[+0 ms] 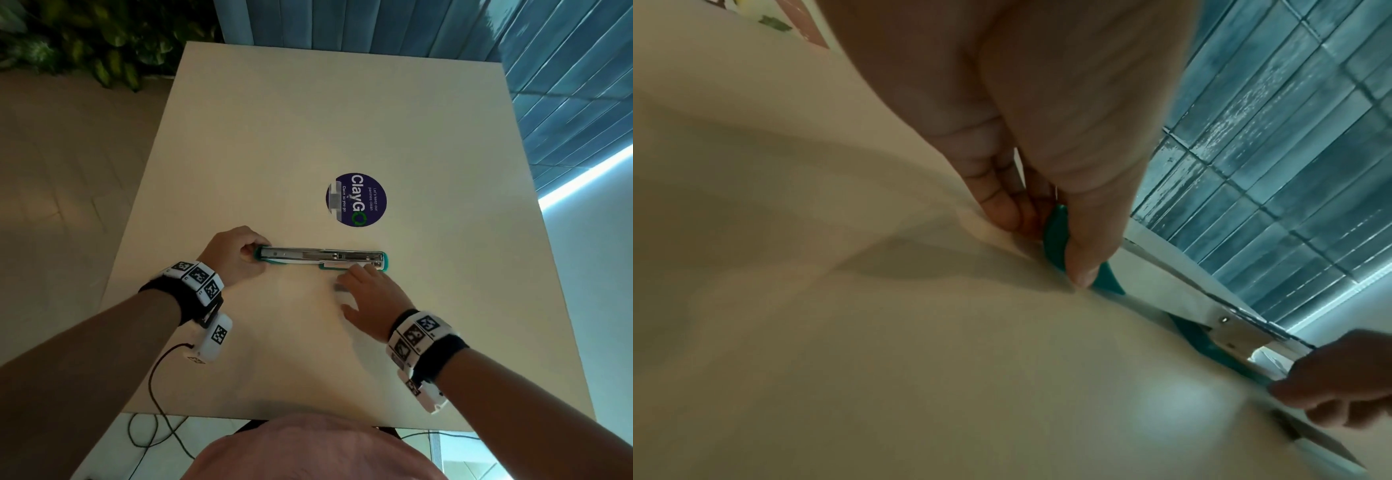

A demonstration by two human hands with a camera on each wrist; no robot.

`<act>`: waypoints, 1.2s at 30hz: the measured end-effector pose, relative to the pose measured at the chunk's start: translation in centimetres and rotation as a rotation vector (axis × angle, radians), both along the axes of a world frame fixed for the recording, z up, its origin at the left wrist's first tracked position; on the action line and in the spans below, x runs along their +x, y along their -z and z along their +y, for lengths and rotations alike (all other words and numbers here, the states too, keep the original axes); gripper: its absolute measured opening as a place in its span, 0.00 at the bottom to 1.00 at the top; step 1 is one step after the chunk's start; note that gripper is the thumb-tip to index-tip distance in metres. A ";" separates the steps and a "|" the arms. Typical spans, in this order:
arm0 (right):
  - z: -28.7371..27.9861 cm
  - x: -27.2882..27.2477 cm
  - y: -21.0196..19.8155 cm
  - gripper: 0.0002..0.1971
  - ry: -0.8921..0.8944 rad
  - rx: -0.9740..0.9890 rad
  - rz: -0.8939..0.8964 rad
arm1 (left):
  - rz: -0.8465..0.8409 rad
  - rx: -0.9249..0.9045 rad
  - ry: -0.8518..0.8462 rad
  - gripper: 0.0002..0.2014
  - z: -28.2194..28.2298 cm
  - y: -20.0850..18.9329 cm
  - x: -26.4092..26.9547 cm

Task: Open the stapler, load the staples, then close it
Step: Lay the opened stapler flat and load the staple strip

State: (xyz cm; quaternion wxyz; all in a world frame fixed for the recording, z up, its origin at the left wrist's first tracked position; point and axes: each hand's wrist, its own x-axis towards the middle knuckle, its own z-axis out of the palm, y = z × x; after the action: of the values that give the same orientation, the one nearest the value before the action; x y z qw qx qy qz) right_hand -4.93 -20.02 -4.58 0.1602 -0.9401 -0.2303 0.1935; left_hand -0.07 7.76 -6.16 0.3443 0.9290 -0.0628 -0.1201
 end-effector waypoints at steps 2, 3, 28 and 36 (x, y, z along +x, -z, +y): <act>-0.1 -0.2 0.6 0.16 0.057 0.017 0.009 | 0.000 0.003 0.003 0.17 0.1 0.0 0.0; -0.2 -0.2 0.8 0.14 0.059 0.015 -0.004 | -0.002 0.010 0.005 0.17 0.1 0.0 0.0; -2.5 5.8 -2.8 0.09 0.027 0.010 -0.017 | -0.017 0.016 0.003 0.16 0.1 0.4 0.1; -2.5 6.1 -3.3 0.14 -0.016 -0.046 0.028 | -0.025 0.007 0.014 0.16 0.1 0.1 0.1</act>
State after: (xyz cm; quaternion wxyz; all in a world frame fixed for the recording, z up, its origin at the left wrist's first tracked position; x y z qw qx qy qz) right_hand 1.14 -22.48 -1.31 0.1402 -0.9388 -0.2311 0.2133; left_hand 0.04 7.82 -6.23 0.3395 0.9311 -0.0733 -0.1111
